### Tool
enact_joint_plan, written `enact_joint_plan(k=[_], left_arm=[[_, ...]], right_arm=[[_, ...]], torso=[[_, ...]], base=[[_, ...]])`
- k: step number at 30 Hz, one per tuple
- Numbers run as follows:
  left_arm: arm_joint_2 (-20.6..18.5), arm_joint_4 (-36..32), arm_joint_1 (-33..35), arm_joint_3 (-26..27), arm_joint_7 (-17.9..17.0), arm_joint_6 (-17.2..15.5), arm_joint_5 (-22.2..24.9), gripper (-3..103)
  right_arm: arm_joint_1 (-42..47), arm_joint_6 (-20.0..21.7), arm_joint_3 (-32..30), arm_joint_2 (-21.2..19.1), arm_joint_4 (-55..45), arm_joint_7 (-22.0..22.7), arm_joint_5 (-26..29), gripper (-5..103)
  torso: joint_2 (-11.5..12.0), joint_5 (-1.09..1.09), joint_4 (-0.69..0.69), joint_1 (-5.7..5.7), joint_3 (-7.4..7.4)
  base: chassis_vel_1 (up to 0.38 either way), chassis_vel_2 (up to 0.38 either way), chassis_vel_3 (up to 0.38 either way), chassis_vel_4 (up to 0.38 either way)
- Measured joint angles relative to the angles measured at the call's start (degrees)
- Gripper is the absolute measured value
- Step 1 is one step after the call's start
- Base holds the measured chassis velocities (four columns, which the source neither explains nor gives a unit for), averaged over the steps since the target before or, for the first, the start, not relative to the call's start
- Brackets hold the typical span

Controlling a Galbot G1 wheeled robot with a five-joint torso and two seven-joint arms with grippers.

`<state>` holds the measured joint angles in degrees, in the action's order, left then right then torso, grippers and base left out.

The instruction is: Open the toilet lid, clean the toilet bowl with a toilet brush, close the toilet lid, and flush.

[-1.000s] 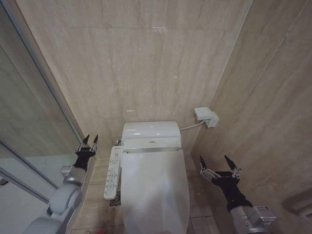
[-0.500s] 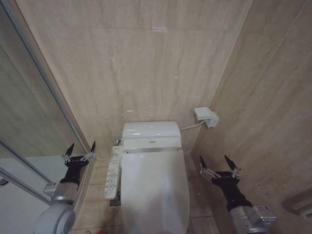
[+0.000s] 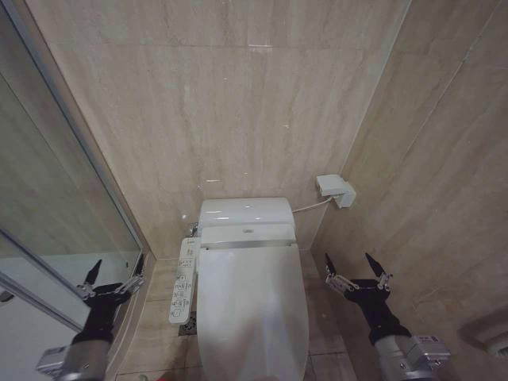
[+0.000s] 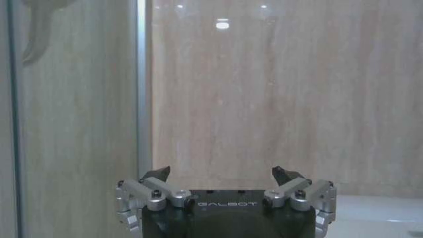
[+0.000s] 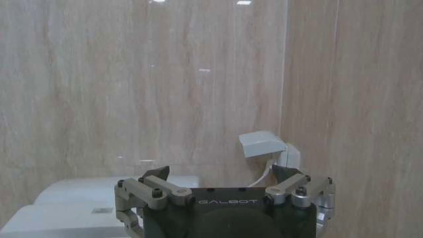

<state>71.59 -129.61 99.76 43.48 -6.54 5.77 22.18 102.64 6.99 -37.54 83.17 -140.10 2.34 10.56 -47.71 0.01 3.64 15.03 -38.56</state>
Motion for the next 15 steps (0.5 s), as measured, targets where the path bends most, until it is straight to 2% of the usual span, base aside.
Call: enact_joint_plan(k=[3,8,11,15], left_arm=[[0.29,-3.91,2.65,1.93,2.14,-2.04,0.51,100],[0.88,-6.38,3.89,2.28,2.46,-3.97,0.46,100],[1.73,-9.12,5.34,2.37,2.84,-6.95,-0.05,100],[2.14,-10.63,6.56,2.38,4.07,-8.48,-0.64,100]], right_arm=[[0.00,0.00,0.00,0.00,0.00,0.00,0.00,100],[0.00,0.00,0.00,0.00,0.00,0.00,0.00,100],[0.00,0.00,0.00,0.00,0.01,0.00,0.00,100],[0.00,0.00,0.00,0.00,0.00,0.00,0.00,100]], torso=[[0.00,0.00,0.01,0.00,0.00],[0.01,0.00,0.01,0.00,0.00],[0.01,0.00,0.01,0.00,0.00],[0.01,0.00,0.01,0.00,0.00]], base=[[0.000,0.000,0.000,0.000],[0.000,0.000,0.000,0.000],[0.000,0.000,0.000,0.000],[0.000,0.000,0.000,0.000]])
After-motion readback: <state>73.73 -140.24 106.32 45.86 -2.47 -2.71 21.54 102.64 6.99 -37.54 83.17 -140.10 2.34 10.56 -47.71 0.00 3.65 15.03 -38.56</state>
